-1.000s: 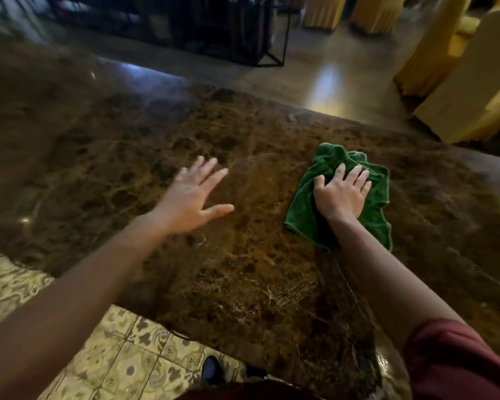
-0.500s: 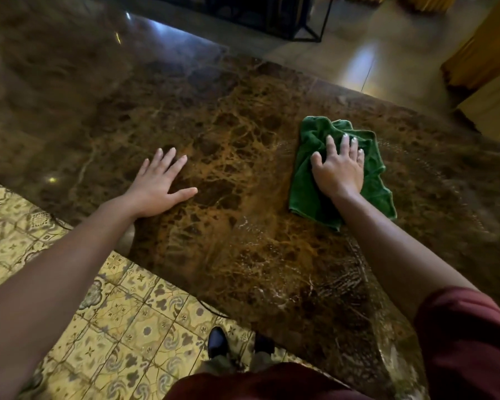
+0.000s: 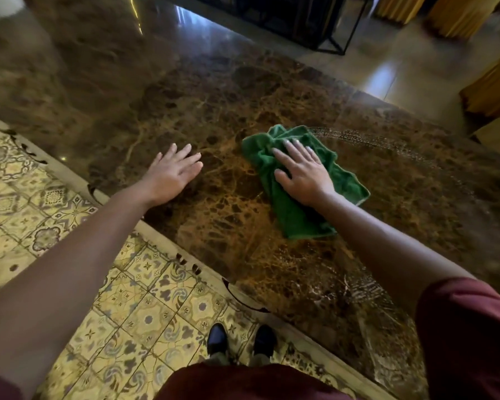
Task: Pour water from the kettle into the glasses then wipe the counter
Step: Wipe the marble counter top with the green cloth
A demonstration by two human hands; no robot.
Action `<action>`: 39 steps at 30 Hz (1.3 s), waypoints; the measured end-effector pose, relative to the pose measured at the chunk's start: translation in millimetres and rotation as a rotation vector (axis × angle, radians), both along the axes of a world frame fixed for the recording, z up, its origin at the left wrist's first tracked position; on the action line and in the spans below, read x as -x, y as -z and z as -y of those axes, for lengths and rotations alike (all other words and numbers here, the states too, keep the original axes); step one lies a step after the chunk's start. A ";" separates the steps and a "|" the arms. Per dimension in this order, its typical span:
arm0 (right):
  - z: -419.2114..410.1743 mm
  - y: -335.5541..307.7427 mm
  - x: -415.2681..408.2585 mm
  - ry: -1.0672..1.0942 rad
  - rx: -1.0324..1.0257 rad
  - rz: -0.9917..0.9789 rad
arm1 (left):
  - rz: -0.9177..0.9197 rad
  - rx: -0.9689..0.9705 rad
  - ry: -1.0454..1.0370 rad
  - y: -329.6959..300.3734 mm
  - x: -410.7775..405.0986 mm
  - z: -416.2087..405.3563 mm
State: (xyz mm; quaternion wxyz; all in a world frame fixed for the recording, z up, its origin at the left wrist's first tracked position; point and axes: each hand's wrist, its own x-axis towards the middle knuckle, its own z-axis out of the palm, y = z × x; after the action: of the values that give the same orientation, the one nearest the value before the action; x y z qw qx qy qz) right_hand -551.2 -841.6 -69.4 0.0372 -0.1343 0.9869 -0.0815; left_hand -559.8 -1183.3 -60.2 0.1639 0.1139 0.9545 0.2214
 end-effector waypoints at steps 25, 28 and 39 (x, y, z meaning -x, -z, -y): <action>-35.0 -48.0 -164.5 0.410 0.488 -0.388 | -0.190 0.090 0.078 -20.3 51.2 -102.9; -100.6 -78.4 -155.9 0.720 0.475 -0.496 | -0.162 0.119 0.062 -17.4 63.9 -111.3; -181.5 -43.0 -104.0 0.955 0.148 -0.141 | -0.193 0.219 -0.070 4.8 77.6 -115.9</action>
State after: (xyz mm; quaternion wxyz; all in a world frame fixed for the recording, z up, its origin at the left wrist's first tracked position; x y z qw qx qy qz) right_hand -447.2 -660.1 -26.4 -0.0808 0.3257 0.9299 -0.1503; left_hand -637.3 -1067.4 -65.0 0.0750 0.0828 0.9877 0.1095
